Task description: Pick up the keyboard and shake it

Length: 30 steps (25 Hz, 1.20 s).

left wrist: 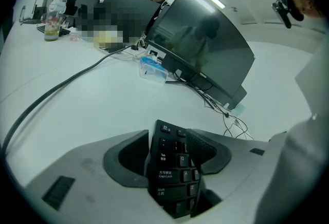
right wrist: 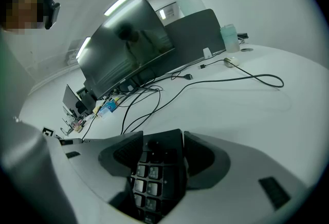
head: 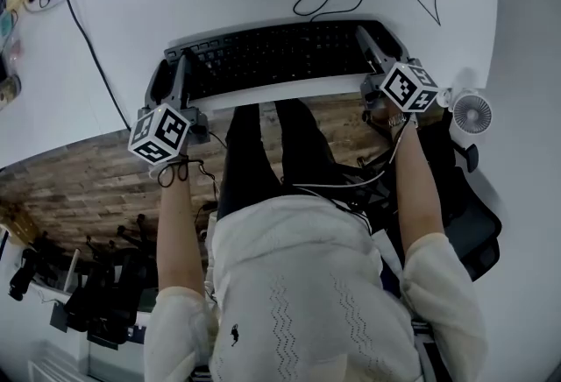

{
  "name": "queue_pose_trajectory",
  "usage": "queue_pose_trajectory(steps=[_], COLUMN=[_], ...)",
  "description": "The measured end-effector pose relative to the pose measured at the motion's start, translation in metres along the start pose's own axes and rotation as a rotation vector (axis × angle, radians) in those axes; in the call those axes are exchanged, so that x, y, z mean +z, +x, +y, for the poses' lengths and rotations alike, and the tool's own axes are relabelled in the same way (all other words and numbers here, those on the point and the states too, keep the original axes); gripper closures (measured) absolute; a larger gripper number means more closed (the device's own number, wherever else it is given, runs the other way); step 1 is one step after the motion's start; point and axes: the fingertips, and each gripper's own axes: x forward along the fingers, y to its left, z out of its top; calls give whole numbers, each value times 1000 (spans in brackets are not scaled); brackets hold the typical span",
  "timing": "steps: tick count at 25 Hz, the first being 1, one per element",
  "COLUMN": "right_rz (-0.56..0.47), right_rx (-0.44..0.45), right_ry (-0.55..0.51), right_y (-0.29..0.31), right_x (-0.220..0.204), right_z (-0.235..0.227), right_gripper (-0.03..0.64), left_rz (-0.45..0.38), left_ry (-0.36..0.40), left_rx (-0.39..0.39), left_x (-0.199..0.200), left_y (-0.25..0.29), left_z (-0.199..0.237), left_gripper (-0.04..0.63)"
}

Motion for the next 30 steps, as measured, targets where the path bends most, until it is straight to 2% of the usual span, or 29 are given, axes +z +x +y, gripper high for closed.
queue_pose_trajectory(steps=[3,13,18,26,30], right_rz=[17,58,43,10,11], right_rx=[-4,-14,-30,-68,-73], right_ry=[-5,9,23,23,9], right_y=[2,5,6,-1,-1], right_x=[-2,-6,-4,-10,-12], right_z=[0,-1,0,2,4], right_gripper=[368,367,364,362,368], left_rz=[26,106,100,51,59], left_ry=[20,14,27,114,111], left_rx=[-4,-17,-4,53,53], left_x=[-3,-8,-7,-2,-3], left_y=[3,9,9,9,7], left_z=[-1,-2,-3,-5,-3], left_gripper=[368,368,368,367,367])
